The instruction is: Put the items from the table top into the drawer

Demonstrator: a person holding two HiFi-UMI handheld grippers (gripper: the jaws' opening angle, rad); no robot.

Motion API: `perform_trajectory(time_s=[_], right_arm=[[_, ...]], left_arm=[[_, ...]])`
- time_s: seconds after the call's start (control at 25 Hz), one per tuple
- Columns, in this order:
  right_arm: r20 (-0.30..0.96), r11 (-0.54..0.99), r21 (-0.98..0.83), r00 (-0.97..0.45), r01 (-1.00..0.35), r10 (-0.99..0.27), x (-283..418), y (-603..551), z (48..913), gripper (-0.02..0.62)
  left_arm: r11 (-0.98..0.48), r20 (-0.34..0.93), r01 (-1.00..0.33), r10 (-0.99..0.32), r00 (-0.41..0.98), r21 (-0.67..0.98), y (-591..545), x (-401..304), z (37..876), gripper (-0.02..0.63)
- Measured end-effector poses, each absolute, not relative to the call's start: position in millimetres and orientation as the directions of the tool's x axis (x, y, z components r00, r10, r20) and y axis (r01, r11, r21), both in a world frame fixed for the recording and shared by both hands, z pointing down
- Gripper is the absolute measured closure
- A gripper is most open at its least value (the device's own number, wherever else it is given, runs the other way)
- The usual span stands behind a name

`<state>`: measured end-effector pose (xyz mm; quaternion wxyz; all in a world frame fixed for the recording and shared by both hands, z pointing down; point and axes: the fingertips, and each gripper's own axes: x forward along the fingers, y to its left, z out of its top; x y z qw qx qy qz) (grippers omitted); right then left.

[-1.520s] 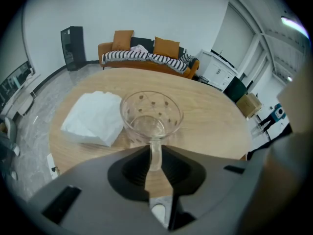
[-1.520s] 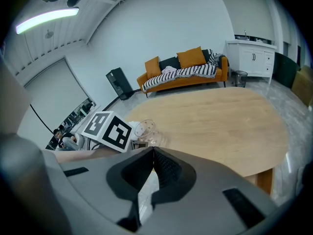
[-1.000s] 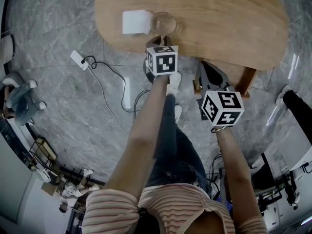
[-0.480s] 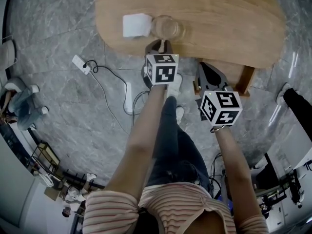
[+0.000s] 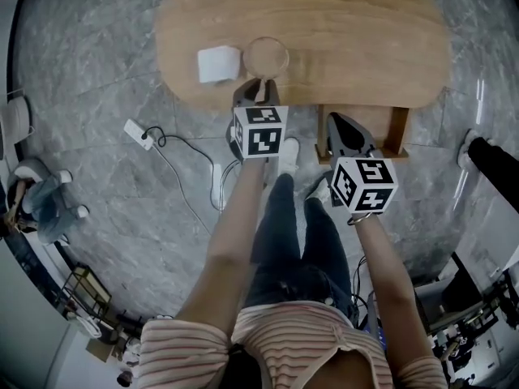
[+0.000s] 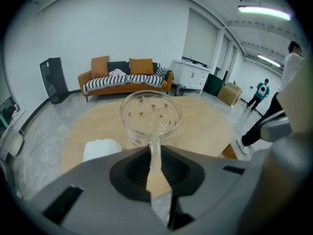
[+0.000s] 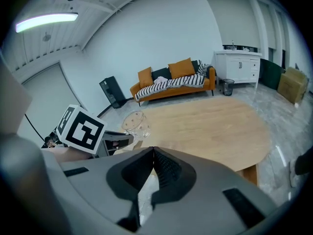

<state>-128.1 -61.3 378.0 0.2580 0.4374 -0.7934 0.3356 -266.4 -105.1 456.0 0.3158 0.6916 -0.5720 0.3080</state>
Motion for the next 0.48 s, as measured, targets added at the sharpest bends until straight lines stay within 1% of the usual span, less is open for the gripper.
perform_trajectory(time_s=[0.24, 0.48], right_arm=[[0.694, 0.329, -0.292, -0.435, -0.898, -0.573, -99, -56, 359, 0.587], [0.686, 0.288, -0.284, -0.404, -0.914, -0.605, -70, -51, 347, 0.588]], left_arm=[[-0.204, 0.758, -0.976, -0.624, 0.191, 0.077, -109, -247, 425, 0.555], [-0.279, 0.736, -0.958, -0.633, 0.241, 0.073, -110, -211, 397, 0.555]])
